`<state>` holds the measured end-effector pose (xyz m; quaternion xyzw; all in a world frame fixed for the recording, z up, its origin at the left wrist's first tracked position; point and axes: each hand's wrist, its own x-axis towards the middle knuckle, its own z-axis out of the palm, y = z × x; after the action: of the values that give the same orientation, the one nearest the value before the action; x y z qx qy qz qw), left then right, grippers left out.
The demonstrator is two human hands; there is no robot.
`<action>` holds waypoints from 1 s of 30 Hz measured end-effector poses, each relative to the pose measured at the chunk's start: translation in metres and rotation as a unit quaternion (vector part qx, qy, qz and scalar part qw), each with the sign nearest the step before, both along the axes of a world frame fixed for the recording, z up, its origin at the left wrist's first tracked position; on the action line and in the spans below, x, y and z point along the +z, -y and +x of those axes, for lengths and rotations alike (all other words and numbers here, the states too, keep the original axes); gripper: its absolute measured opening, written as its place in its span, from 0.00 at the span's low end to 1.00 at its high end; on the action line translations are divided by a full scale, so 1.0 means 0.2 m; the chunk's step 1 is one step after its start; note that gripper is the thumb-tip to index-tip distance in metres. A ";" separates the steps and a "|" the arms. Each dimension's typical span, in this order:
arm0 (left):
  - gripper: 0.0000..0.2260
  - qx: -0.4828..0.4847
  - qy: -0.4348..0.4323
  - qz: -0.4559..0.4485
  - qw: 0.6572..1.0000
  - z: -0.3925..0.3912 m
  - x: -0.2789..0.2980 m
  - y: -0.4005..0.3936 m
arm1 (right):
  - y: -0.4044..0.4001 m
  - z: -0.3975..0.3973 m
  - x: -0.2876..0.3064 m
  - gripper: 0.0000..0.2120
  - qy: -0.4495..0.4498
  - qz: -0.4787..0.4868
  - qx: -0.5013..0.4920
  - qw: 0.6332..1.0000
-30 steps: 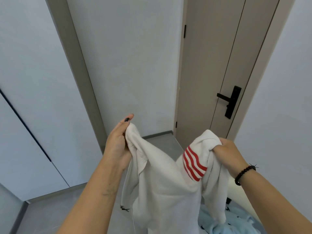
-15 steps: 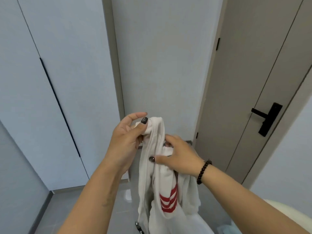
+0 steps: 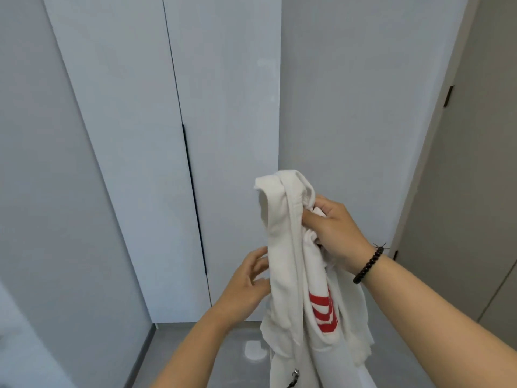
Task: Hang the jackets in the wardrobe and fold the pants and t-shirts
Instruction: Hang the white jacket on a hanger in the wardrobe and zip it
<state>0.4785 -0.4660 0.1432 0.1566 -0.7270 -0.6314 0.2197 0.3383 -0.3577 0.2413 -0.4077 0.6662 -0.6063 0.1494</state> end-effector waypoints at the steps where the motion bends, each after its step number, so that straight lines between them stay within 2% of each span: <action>1: 0.18 -0.016 0.013 0.007 1.000 0.03 -0.03 0.02 | 0.05 0.04 0.03 0.07 0.023 -0.013 0.007 1.000; 4: 0.14 -0.047 0.028 0.032 0.998 0.08 -0.08 0.09 | 0.18 0.11 0.10 0.09 0.051 -0.043 0.019 0.998; 11: 0.20 -0.025 0.013 0.086 0.996 0.07 -0.14 0.34 | 0.36 0.02 0.19 0.07 0.062 -0.085 -0.012 0.994; 15: 0.17 -0.020 0.017 0.108 0.994 -0.04 -0.21 0.45 | 0.45 -0.12 0.18 0.09 0.060 -0.091 -0.020 0.994; 17: 0.18 0.009 0.002 0.141 0.990 -0.11 -0.23 0.51 | 0.50 -0.22 0.17 0.11 0.050 -0.078 -0.019 0.996; 23: 0.10 0.123 -0.039 0.213 0.968 -0.32 -0.10 0.84 | 0.63 -0.59 0.12 0.14 0.020 -0.021 -0.023 0.999; 27: 0.14 0.156 -0.060 0.202 0.965 -0.45 0.03 1.04 | 0.72 -0.86 0.06 0.10 0.025 0.041 -0.049 0.998; 30: 0.16 0.185 -0.095 0.183 0.961 -0.55 0.12 1.17 | 0.82 -0.99 0.03 0.11 0.032 0.078 -0.033 0.996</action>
<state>0.3686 -0.6995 0.1674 0.2651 -0.5334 -0.7137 0.3687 0.1401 -0.5225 0.2476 -0.3533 0.7196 -0.5694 0.1819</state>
